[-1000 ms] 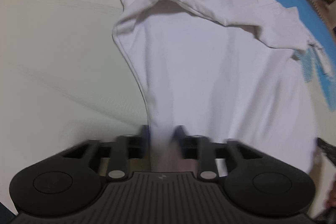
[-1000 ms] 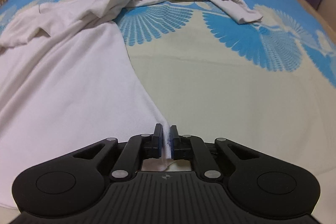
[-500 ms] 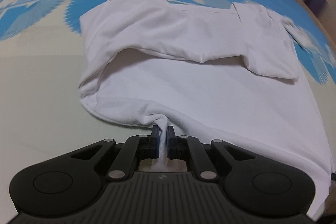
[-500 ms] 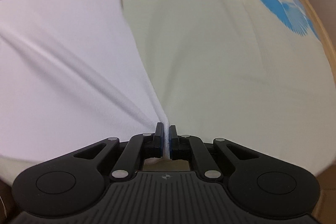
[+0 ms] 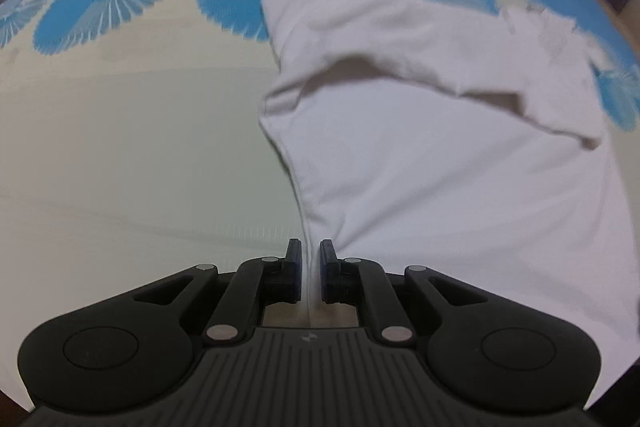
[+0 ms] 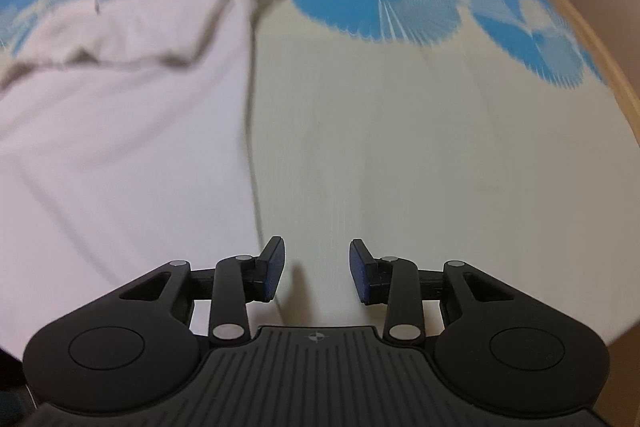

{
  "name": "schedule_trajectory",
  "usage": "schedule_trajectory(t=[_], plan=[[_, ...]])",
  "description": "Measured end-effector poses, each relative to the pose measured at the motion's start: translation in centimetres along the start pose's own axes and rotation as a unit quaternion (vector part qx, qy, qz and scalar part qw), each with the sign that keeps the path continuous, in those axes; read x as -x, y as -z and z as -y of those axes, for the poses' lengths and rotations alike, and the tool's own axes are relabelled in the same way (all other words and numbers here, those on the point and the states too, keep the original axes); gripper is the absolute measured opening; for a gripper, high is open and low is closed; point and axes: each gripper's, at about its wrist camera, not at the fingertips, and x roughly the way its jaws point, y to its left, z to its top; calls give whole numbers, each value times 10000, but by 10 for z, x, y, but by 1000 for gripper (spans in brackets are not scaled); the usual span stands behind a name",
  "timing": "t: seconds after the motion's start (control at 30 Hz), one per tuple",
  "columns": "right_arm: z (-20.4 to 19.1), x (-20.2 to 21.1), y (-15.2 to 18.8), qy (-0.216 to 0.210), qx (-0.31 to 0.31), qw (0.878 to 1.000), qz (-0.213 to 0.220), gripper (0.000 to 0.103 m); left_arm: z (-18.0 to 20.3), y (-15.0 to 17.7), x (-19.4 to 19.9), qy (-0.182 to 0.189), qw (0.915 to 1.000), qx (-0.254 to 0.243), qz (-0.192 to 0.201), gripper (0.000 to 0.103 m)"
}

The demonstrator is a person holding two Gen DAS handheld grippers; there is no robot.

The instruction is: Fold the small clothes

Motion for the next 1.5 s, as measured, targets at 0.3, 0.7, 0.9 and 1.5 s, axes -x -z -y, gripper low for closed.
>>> schedule_trajectory(t=[0.3, 0.7, 0.9, 1.5], plan=[[-38, 14, -94, -726, -538, 9920, 887, 40, 53, -11, 38, 370, 9968, -151, 689, 20], [-23, -48, -137, -597, -2330, 9701, 330, 40, 186, -26, 25, 1201, 9842, -830, 1002, 20], [12, -50, -137, -704, -2904, 9542, 174, 41, 265, -36, -13, 1146, 9632, -2131, 1171, 36], [16, -64, -143, -692, -3053, 9497, -100, 44, 317, -79, -81, 982, 9605, -2238, 1330, 10]])
